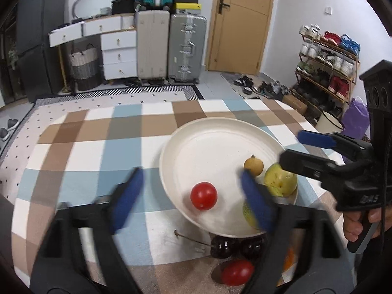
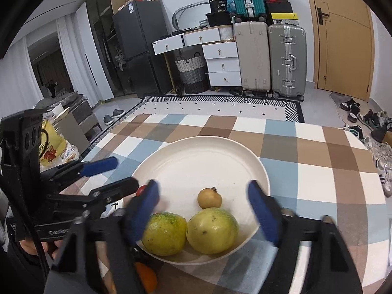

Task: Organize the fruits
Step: 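Open both tools and withdraw them from the plate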

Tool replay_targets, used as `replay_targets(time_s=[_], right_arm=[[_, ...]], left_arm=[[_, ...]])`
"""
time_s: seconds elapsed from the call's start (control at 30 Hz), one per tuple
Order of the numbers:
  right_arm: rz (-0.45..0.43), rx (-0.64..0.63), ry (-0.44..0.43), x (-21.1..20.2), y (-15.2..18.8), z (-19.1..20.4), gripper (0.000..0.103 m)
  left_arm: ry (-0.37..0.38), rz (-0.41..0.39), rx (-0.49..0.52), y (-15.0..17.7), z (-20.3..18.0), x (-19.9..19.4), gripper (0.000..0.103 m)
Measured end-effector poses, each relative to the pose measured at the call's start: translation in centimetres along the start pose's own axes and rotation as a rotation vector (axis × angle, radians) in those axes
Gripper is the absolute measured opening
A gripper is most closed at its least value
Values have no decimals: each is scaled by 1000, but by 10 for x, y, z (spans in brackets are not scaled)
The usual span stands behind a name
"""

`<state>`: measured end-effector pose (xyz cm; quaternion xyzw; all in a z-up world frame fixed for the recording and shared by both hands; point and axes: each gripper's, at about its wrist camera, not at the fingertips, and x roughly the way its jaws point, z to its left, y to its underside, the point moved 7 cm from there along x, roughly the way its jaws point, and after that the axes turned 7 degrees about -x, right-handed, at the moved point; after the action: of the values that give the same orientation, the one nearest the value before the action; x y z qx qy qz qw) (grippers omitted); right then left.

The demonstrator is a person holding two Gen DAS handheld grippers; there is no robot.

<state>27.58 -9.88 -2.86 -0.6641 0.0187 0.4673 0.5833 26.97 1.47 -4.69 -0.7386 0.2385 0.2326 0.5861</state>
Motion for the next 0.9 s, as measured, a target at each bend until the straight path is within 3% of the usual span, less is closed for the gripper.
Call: replay_targets(time_s=[0.2, 0.33, 0.5, 0.9], right_arm=[[-14, 17, 22, -23, -3, -1, 102], [-19, 3, 25, -39, 0, 7, 102], [-20, -33, 36, -57, 10, 19, 102], [27, -2, -18, -67, 65, 33, 102]], left_arm=[[-12, -43, -12, 2, 5, -36, 102], [-27, -31, -14, 11, 9, -54, 102], [7, -40, -27, 23, 8, -81, 102], [15, 9, -7, 60, 0, -102, 102]])
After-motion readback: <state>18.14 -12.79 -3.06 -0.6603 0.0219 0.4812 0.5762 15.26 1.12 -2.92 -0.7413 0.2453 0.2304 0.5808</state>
